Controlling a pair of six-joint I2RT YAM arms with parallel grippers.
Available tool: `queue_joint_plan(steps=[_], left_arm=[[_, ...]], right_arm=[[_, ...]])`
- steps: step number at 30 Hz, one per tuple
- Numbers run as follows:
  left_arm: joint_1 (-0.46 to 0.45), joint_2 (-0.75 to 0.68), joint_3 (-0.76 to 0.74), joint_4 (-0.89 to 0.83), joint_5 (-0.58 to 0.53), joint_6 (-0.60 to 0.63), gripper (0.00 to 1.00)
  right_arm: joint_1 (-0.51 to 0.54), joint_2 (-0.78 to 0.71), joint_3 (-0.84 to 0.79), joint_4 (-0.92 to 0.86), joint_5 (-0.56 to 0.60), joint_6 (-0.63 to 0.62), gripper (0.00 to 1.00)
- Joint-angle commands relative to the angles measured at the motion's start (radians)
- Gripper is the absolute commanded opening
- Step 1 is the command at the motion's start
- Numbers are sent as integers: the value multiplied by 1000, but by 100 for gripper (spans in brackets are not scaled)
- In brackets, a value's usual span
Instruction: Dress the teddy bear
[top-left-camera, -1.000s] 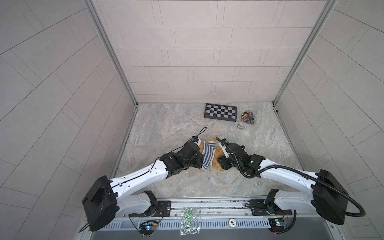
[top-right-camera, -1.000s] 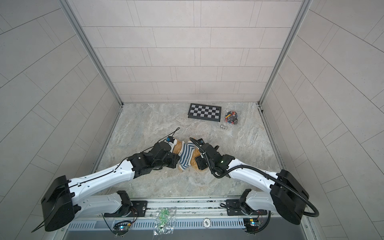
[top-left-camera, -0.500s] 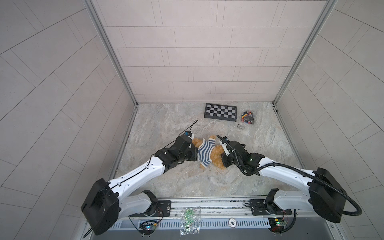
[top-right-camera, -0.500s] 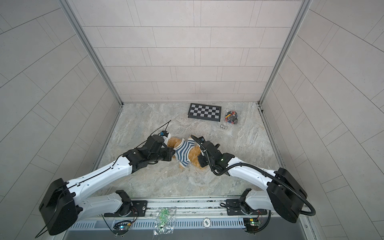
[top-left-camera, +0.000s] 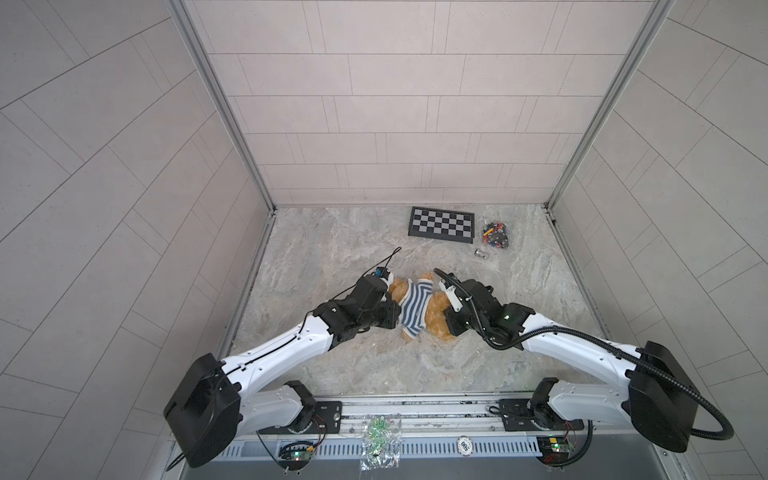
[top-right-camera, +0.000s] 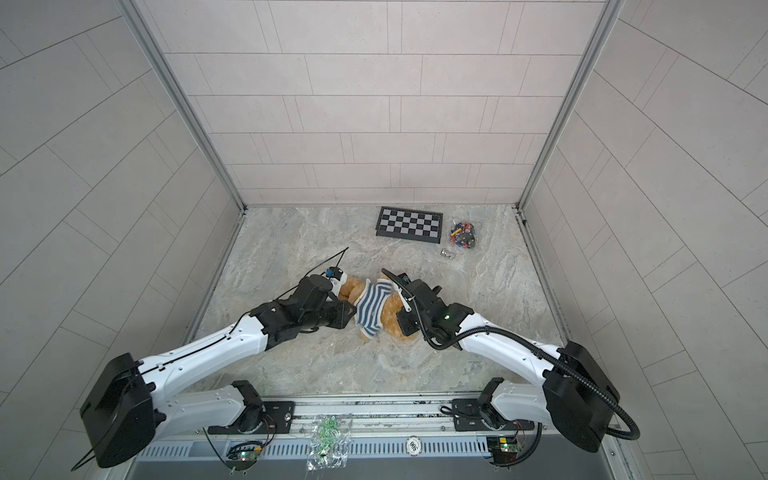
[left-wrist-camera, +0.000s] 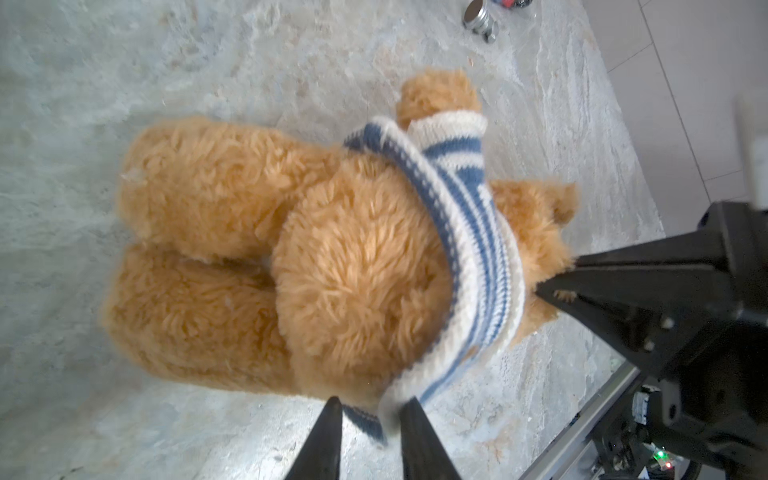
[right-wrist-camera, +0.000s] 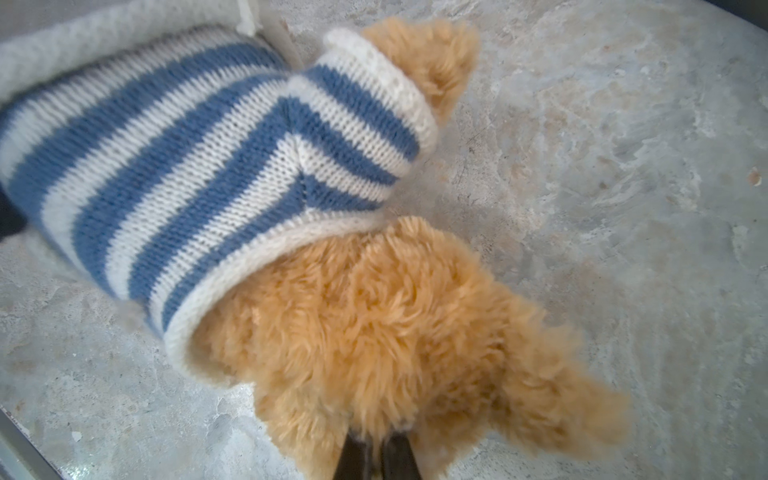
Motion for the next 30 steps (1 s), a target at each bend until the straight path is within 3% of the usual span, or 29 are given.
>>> queue_joint_plan(steps=[1,6,15,23,30], left_arm=[[-42,-47,-78,70,-13,-30,35],[-69,-32,-135,149,-33,-59,37],[-70,65,-99,230,-31,-26,33],[-69,48,-112,214,-48,-30,1],[-48,-61,-135,59,-143,-10,0]], right_arm=[[3,-41,22,-16,-7,-5,0],[10,-46,38,-37,-8,-10,0],[15,-44,47,-40,-17,-16,0],[15,-53,51,-49,-21,-30,0],[3,-59,78,-145,-47,-105,0]])
